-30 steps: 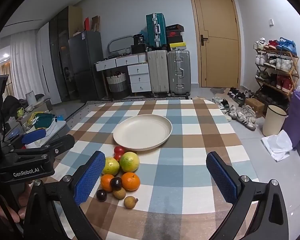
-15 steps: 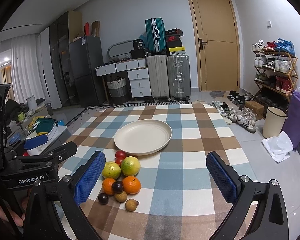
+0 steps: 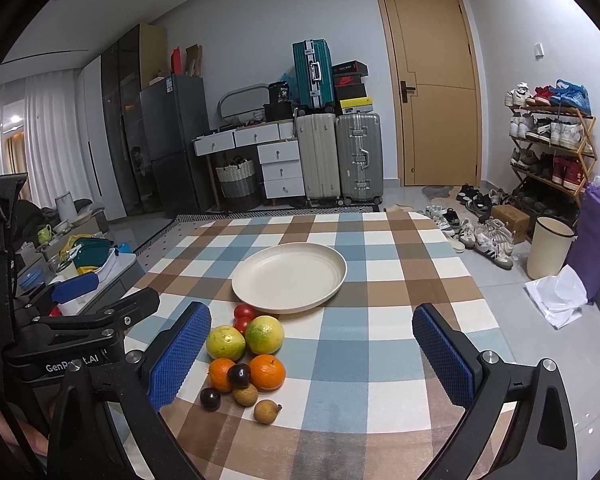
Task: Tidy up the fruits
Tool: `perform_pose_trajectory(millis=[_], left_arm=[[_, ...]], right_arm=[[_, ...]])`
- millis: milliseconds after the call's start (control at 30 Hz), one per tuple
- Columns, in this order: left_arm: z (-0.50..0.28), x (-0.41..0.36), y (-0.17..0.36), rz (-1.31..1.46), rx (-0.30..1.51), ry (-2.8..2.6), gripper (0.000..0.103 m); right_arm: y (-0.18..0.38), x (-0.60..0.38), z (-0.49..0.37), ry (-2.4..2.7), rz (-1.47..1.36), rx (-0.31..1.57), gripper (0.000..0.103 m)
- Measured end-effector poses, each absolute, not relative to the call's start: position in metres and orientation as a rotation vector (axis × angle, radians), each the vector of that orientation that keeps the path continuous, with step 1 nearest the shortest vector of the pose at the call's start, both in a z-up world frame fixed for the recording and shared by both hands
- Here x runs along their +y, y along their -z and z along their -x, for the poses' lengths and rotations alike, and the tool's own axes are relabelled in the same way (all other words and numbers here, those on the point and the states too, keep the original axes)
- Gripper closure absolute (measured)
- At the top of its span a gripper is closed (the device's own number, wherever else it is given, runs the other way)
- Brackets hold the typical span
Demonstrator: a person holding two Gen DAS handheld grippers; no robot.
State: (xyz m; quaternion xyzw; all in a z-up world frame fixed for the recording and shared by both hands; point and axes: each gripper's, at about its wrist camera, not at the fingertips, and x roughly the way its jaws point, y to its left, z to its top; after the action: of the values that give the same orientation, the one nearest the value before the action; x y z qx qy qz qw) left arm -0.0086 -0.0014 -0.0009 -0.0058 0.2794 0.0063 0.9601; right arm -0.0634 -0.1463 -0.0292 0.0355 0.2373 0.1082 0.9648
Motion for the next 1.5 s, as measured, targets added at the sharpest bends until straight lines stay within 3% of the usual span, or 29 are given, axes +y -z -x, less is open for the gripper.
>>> perform_pose_trajectory(millis=[900, 1500], left_arm=[[0.011, 0.001, 0.014, 0.009, 0.589, -0.015, 0.001], [-0.012, 0.011, 0.086, 0.017, 0.784, 0.049, 0.001]], right_arm=[[0.035, -0.144, 0.065, -0.224, -0.077, 0.485, 0.0], [0.062, -0.153, 0.054, -0.224, -0.084, 0.55, 0.0]])
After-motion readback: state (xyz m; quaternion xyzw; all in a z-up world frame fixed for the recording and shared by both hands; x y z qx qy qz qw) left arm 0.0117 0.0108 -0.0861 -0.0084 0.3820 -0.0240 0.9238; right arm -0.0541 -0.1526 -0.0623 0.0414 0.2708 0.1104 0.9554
